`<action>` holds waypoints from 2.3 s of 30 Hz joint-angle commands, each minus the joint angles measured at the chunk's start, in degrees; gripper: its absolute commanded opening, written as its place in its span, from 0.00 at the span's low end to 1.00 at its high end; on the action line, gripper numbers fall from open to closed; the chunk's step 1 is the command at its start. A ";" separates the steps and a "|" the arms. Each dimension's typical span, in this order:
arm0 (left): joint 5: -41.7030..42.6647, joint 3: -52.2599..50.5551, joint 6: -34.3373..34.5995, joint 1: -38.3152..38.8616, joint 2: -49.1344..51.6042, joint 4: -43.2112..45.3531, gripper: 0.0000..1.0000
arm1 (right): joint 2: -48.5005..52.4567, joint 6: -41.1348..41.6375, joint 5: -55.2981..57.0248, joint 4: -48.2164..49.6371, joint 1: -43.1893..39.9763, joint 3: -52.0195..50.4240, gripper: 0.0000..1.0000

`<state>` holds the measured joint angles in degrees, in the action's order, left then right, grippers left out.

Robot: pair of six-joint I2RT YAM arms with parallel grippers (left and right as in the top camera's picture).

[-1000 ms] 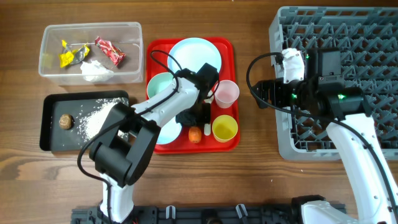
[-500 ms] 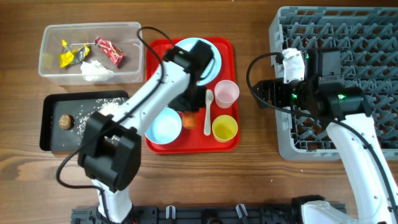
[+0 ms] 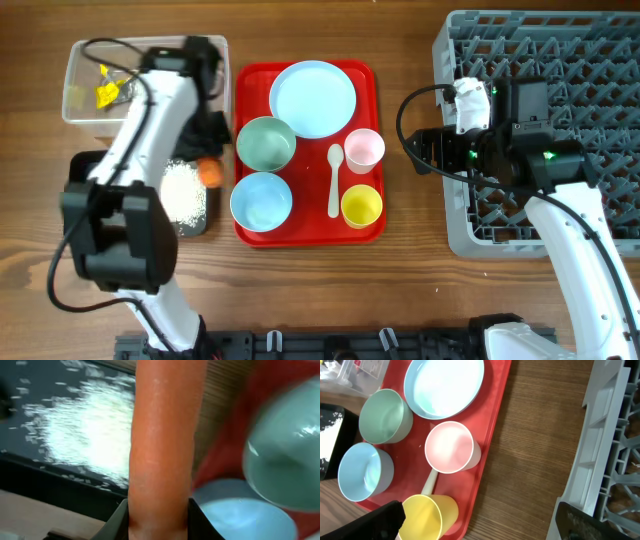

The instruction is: Sort waste into correct bins and load items into the dishwasher rack

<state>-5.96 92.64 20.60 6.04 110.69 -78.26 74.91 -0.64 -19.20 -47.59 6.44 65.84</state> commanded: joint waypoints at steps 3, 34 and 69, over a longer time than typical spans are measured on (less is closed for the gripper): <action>-4.66 1.22 -0.96 -12.39 -1.97 -1.31 0.08 | 0.66 0.66 0.79 -0.02 -0.04 0.79 1.00; 1.49 -16.59 1.29 -32.79 -1.95 18.10 0.42 | 0.66 0.76 1.40 0.37 -0.04 0.79 1.00; 15.96 -3.54 -8.41 -0.37 -23.56 9.49 0.82 | 0.66 2.34 1.18 3.72 -0.04 0.79 1.00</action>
<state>9.30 88.33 13.54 0.14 86.19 -69.23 74.94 0.89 -18.35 -44.47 6.44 65.84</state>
